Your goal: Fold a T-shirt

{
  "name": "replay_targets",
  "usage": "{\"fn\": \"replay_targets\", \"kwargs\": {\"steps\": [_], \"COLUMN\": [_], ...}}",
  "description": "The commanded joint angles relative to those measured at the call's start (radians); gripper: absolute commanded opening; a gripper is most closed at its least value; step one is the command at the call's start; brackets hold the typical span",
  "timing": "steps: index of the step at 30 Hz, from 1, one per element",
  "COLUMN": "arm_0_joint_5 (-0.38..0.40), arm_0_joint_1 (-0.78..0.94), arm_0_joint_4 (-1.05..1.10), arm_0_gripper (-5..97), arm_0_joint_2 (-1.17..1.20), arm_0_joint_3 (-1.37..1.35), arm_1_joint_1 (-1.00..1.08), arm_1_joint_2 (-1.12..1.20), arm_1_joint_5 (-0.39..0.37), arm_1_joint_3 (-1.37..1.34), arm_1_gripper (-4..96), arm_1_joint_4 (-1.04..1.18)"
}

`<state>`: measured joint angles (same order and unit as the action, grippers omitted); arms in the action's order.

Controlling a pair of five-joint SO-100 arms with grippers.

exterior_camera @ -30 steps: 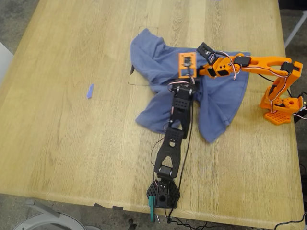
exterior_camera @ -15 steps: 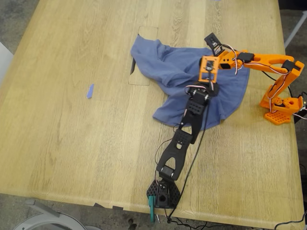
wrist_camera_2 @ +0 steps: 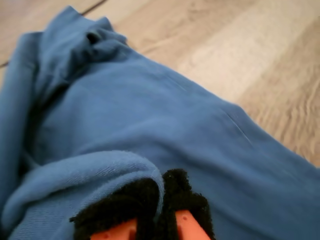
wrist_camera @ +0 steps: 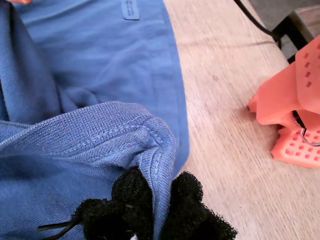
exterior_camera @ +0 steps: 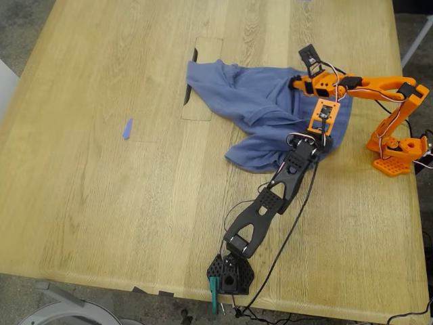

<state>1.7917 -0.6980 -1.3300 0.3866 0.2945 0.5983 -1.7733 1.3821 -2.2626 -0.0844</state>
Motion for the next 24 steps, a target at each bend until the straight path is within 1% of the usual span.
{"fn": "replay_targets", "kwargs": {"steps": [1,12,13,14,15,17,19,21,24], "arm_0_joint_5": [0.003,-0.011,-0.012,-0.012,-0.002,0.014,0.011,-0.011,-0.049], "arm_0_joint_1": [-0.058,-0.064,-0.063,-0.061,-0.060,-0.052,-0.040,-0.029,-0.020], "arm_0_joint_4": [0.048,0.055,0.048,0.032,0.028,0.006,-0.005,-0.031,-0.064], "arm_0_gripper": [0,1,4,10,16,33,44,53,59], "arm_0_joint_2": [0.038,-0.100,-0.104,-0.109,-0.114,-0.115,-0.114,-0.107,-0.100], "arm_0_joint_3": [0.040,0.038,0.037,0.037,0.037,0.038,0.038,0.038,0.037], "arm_1_joint_1": [0.032,0.078,0.083,0.087,0.091,0.094,0.094,0.094,0.087], "arm_1_joint_2": [-0.061,-0.127,-0.137,-0.147,-0.160,-0.181,-0.202,-0.221,-0.247], "arm_1_joint_5": [0.002,-0.006,-0.006,-0.006,-0.006,-0.006,-0.006,-0.006,-0.006], "arm_1_joint_3": [-0.034,-0.110,-0.118,-0.127,-0.137,-0.155,-0.173,-0.192,-0.210], "arm_1_gripper": [0.0,0.0,0.0,0.0,0.0,0.0,0.0,0.0,0.0], "arm_1_joint_4": [-0.034,-0.034,-0.029,-0.026,-0.021,-0.014,-0.011,-0.006,0.005]}}
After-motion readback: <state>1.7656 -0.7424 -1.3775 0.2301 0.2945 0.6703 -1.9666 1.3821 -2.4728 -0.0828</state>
